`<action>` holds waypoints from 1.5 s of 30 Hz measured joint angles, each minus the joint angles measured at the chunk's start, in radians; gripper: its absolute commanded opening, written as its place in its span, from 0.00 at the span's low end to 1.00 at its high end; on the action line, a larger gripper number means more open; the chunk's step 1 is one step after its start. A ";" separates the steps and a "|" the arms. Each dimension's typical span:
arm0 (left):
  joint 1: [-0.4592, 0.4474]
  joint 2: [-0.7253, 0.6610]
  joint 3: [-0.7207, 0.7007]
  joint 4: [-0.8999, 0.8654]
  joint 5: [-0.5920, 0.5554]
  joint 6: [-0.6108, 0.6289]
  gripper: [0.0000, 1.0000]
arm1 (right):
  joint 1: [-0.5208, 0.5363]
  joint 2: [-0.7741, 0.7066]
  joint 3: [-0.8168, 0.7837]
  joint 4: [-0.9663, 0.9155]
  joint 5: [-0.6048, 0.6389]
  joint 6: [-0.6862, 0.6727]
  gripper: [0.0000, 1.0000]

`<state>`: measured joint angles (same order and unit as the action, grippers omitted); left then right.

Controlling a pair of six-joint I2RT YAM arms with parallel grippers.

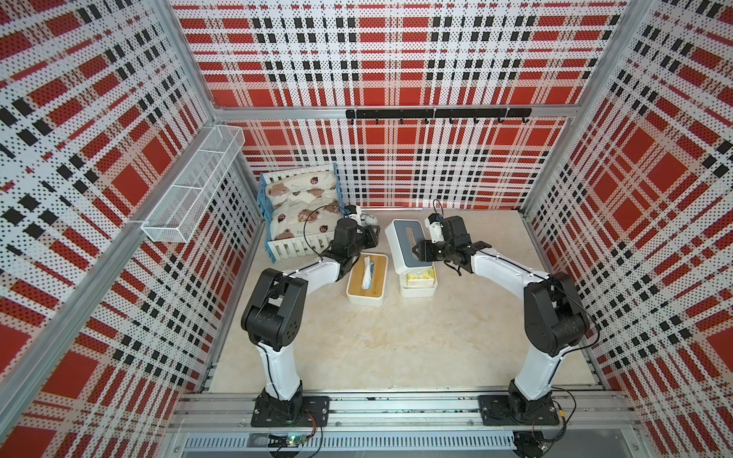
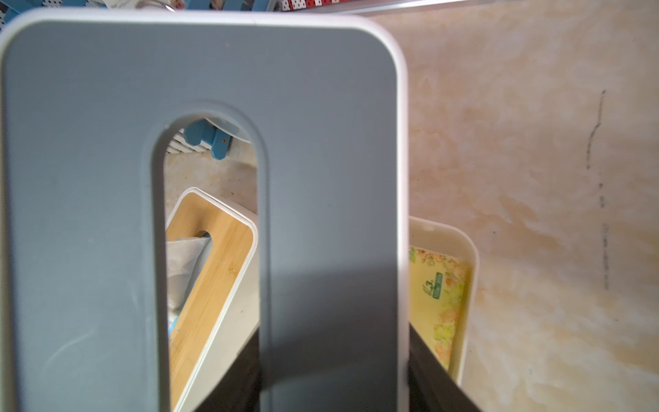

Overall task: Put the tissue paper into the tissue box
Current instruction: Adjust the tissue box at the center of the board, then close the box lid on the tissue box.

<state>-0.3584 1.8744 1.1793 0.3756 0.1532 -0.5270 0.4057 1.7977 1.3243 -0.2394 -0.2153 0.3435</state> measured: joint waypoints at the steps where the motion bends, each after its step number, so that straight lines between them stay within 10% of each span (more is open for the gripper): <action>1: 0.000 0.000 0.000 0.000 0.000 0.000 0.36 | 0.000 -0.016 0.012 -0.027 0.025 -0.010 0.27; 45: 0.000 0.004 0.001 0.002 0.000 -0.007 0.36 | 0.064 -0.006 -0.086 -0.072 0.209 -0.035 0.26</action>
<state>-0.3584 1.8786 1.1801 0.3779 0.1532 -0.5343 0.4694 1.7912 1.2385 -0.3115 -0.0067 0.3084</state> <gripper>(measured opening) 0.360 0.500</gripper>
